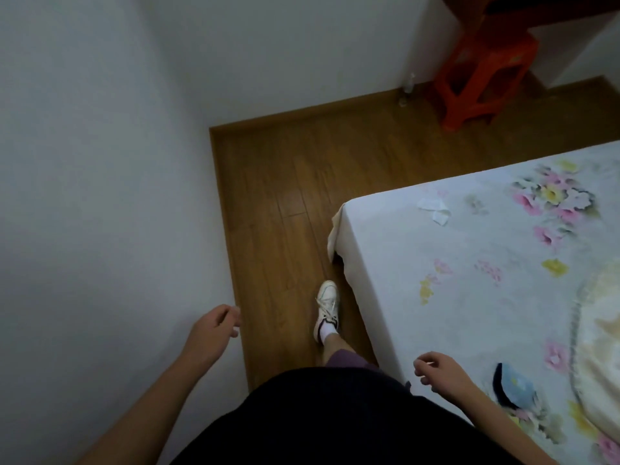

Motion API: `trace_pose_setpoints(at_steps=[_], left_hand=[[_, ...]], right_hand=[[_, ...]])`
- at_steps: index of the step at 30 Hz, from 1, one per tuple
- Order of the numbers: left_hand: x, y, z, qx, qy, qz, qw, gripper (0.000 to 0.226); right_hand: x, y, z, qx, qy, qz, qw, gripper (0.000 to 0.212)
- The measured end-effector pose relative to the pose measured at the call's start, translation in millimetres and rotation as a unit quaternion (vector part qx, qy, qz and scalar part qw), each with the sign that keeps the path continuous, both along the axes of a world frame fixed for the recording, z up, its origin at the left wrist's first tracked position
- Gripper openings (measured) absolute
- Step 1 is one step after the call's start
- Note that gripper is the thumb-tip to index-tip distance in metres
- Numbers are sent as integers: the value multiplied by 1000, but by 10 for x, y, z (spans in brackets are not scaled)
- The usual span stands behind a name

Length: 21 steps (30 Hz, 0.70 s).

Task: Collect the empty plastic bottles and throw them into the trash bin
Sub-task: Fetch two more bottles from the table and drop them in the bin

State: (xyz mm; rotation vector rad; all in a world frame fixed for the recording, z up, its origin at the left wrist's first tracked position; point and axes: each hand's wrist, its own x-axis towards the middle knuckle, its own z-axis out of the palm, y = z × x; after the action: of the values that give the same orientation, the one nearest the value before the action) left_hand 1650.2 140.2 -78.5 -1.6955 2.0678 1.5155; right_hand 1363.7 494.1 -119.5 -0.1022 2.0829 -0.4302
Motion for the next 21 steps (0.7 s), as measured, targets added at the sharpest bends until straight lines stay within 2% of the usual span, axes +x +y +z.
trace_pose_setpoints(at_steps=[3, 6, 14, 18, 21], left_hand=[[-368, -547, -13, -6, -8, 1, 1000, 27], [-554, -932, -68, 4, -38, 42, 998, 29], [-987, -1910, -122, 6, -46, 151, 987, 26], [-1220, -2536, -273, 31, -69, 178, 981, 30], [-1607, -3146, -412, 43, -79, 161, 983, 32]], right_hand=[[-420, -718, -83, -19, -6, 2, 1000, 16], [-842, -1572, 2, -57, -11, 15, 998, 17], [-1899, -3933, 498, -170, -28, 136, 976, 22], [-2313, -4741, 552, -187, -15, 172, 967, 27], [-2676, -5120, 452, -170, -5, 159, 973, 25]])
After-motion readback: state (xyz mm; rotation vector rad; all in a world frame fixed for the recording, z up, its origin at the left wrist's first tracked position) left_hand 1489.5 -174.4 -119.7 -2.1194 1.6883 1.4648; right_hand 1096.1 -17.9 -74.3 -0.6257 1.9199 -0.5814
